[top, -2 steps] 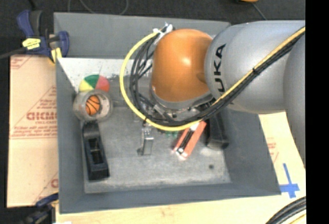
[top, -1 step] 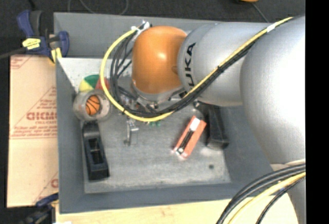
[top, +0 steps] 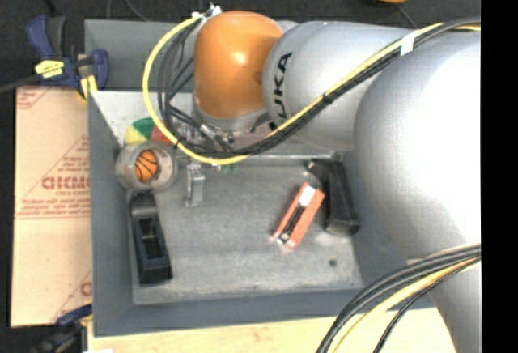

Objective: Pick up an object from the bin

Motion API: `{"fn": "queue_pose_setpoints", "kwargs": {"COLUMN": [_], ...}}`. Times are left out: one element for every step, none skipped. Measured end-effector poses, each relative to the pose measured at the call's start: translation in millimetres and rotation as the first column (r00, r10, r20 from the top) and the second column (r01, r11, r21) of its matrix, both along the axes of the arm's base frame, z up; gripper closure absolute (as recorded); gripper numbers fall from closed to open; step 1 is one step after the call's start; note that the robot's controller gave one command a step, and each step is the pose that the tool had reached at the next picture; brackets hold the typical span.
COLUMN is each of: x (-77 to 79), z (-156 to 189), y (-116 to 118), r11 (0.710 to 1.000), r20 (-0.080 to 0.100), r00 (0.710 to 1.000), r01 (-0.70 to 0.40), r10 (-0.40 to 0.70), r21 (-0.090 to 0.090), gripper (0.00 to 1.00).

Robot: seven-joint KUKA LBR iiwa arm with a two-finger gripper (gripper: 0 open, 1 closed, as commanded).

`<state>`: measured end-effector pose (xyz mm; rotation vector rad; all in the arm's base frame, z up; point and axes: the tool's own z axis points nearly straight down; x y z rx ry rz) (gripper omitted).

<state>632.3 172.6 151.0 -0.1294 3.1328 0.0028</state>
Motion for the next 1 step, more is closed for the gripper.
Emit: {"fn": "queue_pose_setpoints", "kwargs": {"x": [9.9], "z": [-22.6], "y": [22.9], "r11": [0.956], "r20": [0.0], "r00": [0.956], "r01": [-0.294], "r10": [0.294], "r21": [-0.004], "gripper": [0.0]}}
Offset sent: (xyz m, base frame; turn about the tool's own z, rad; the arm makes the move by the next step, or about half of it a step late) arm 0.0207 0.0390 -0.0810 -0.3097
